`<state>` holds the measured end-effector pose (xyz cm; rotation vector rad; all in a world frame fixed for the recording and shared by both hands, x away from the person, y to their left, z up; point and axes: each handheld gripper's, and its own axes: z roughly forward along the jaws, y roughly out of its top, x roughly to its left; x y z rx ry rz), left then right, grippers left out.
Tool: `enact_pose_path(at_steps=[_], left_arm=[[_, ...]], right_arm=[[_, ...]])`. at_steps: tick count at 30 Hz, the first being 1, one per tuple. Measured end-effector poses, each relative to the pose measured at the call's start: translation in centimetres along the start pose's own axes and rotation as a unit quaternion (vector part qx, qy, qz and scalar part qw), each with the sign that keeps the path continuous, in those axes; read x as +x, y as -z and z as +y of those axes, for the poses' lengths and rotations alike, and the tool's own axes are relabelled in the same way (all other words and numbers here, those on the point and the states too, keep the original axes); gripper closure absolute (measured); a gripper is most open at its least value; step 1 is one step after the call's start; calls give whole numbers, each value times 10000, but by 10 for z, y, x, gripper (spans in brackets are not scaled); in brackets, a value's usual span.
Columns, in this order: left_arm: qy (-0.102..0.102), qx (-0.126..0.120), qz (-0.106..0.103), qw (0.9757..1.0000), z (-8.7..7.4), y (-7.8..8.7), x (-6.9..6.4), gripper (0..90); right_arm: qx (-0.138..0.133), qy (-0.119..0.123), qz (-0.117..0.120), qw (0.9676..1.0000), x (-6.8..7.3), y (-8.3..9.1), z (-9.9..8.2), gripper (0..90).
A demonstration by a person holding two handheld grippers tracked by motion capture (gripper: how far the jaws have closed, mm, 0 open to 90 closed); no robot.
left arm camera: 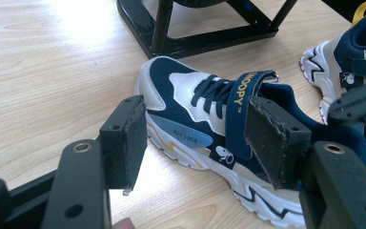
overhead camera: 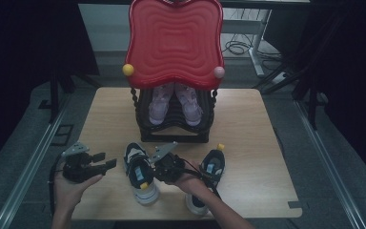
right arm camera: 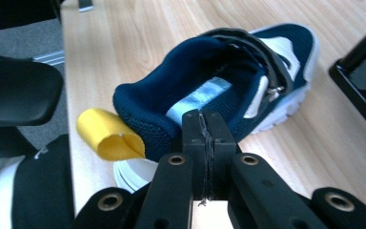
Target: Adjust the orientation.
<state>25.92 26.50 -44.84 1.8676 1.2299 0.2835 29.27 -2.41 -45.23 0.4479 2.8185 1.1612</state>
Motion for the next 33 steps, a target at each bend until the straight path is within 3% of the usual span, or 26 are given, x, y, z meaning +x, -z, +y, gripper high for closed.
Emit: enact_pose_path(at_steps=[12, 17, 21, 25, 33], left_arm=[[4, -1, 0, 10000, -1, 1, 0, 403], [-8, 54, -4, 10000, -1, -2, -1, 402], [8, 42, 5, 10000, -1, -1, 0, 401], [26, 16, 11, 10000, -2, 1, 2, 401], [44, -23, 34, 10000, -2, 4, 4, 401]], right_arm=[[-55, -91, 86, 9999, 9, 13, -18, 889], [16, -57, 170, 9998, 15, 7, -21, 889], [114, 101, 261, 9995, 22, -1, -17, 889], [189, 214, 228, 9993, 26, -4, -11, 888], [201, -13, -49, 9998, 12, -3, -15, 890]])
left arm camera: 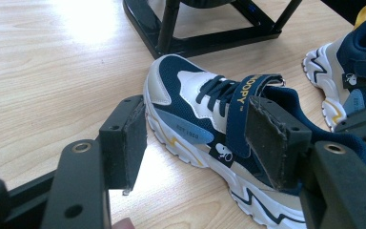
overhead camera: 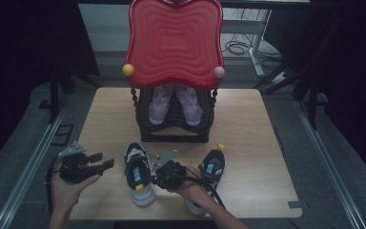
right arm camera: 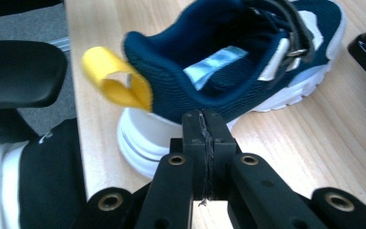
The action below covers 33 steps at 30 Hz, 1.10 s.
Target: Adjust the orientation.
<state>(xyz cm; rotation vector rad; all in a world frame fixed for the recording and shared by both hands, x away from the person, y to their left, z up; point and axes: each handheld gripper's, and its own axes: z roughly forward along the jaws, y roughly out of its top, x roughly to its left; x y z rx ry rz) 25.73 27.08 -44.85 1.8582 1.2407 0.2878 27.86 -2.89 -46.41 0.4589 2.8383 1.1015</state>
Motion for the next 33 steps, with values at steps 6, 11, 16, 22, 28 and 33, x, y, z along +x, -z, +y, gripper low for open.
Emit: enact_pose_path(at_steps=[6, 11, 16, 22, 28, 33], left_arm=[[0, 48, -3, 10000, 0, -3, 0, 401], [1, 42, 8, 10000, -1, -3, 0, 401], [15, 59, 24, 10000, -1, -4, 1, 401], [8, 56, 22, 10000, -1, -4, 1, 401], [32, 27, 31, 10000, -2, -2, 3, 401], [52, 12, 50, 10000, -2, 0, 5, 401]], right_arm=[[-20, 91, 96, 9999, 3, -4, 3, 891], [-43, 192, 172, 9997, 10, -8, 8, 890], [-44, 256, 187, 9995, 15, -10, 13, 890], [-36, 371, 266, 9990, 23, -15, 19, 890], [-49, 475, 360, 9982, 32, -24, 27, 889], [-86, 490, 447, 9978, 36, -30, 32, 887]])
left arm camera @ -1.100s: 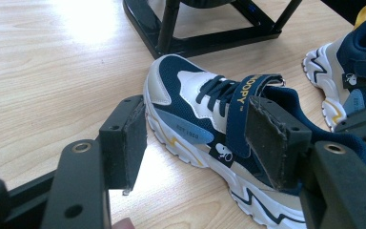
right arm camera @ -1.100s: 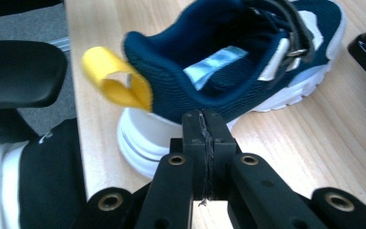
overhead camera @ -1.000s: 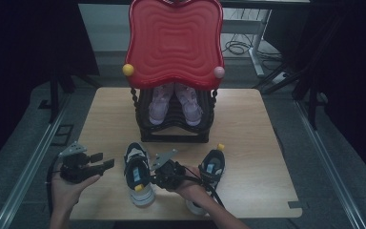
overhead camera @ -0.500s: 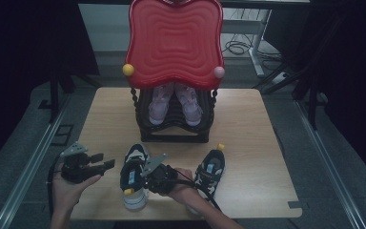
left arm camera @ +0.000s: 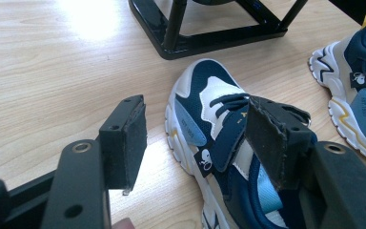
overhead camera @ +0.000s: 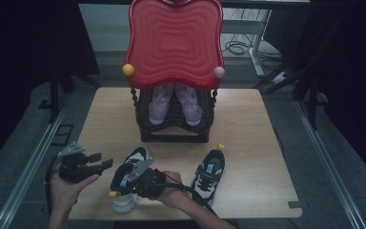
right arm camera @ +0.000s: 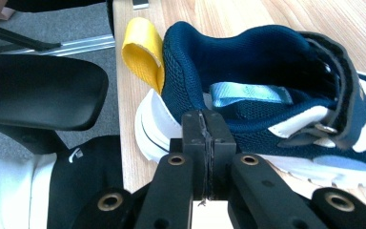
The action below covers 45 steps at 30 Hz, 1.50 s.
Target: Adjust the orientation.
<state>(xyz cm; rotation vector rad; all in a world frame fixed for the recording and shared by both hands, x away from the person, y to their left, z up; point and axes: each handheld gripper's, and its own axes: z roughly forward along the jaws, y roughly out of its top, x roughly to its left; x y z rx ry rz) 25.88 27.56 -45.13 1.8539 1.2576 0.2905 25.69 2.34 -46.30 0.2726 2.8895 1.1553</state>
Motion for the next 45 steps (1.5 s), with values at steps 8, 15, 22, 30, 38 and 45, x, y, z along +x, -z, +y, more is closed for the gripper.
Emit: enact_pose_path(at_steps=[8, 15, 22, 30, 38, 45], left_arm=[[44, -50, 28, 10000, -1, 4, 4, 401], [103, -109, 67, 9999, -1, 10, 8, 401], [87, -91, 59, 9999, -2, 9, 8, 400], [79, -56, 55, 9999, -2, 6, 6, 400], [80, -19, 41, 10000, -3, 4, 5, 400], [75, 5, 56, 10000, -3, 3, 4, 398]], right_arm=[[-132, 29, 169, 9998, 0, -11, 7, 885], [-212, 114, 196, 9995, 2, -20, 15, 886], [-268, 119, 123, 9995, 3, -14, 11, 886], [-433, 75, -241, 9987, 0, 31, -9, 886], [-586, -227, -527, 9966, -1, 66, -42, 880], [-601, -411, -676, 9951, 4, 76, -72, 891]])
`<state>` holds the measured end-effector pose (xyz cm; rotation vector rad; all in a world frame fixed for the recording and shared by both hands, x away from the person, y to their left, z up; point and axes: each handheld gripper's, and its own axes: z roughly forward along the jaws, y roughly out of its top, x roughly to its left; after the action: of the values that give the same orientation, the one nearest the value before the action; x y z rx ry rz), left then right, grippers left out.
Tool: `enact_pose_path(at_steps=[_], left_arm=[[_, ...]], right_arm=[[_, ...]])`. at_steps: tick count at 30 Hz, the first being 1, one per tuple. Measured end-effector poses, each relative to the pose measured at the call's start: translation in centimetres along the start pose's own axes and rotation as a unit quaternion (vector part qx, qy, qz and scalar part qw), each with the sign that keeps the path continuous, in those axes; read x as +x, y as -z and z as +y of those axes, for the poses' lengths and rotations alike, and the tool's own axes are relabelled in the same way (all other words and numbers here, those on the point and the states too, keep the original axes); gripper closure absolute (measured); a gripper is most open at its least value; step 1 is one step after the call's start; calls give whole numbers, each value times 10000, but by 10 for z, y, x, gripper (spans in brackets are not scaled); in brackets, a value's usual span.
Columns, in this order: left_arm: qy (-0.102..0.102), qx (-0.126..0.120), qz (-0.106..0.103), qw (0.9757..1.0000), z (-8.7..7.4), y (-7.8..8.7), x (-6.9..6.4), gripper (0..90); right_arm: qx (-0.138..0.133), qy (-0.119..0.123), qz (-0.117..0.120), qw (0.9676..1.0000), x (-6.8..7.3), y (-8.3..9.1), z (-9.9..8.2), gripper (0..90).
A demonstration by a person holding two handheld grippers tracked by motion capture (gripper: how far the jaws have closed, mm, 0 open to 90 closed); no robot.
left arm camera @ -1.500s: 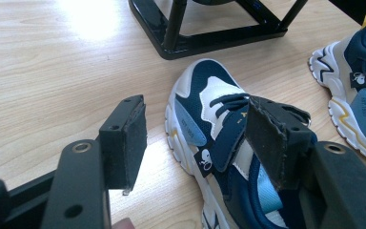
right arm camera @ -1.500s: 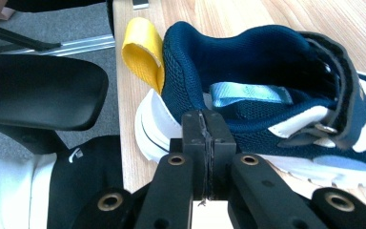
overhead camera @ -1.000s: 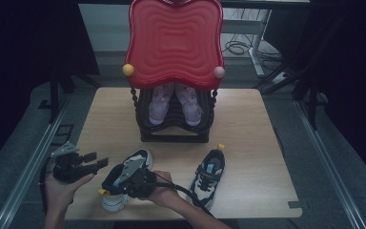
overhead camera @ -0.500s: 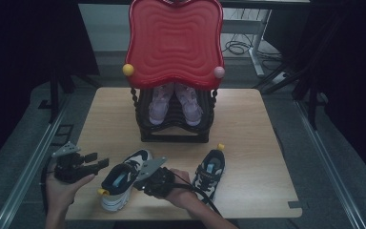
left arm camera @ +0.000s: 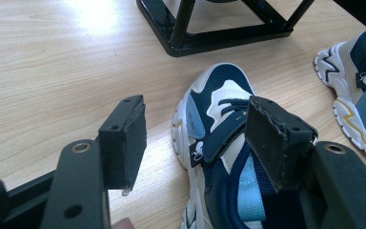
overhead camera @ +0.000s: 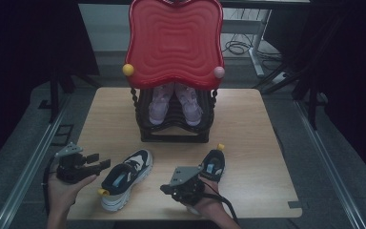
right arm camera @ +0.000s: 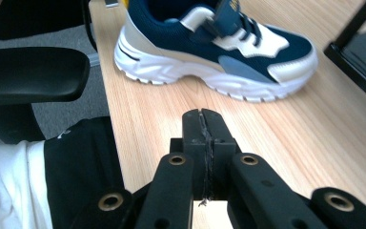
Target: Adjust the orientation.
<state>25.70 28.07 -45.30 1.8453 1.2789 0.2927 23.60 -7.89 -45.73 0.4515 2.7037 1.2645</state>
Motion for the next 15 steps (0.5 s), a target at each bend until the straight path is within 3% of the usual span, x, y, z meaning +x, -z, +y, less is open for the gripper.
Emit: enact_pose_path(at_steps=[8, 15], left_arm=[[3, 37, 13, 10000, -1, -3, -1, 397], [-12, 68, 6, 10000, -1, -5, -2, 396]], right_arm=[[-145, -439, -216, 9987, -14, 22, -28, 892], [8, -531, -394, 9978, -17, 30, -41, 893]])
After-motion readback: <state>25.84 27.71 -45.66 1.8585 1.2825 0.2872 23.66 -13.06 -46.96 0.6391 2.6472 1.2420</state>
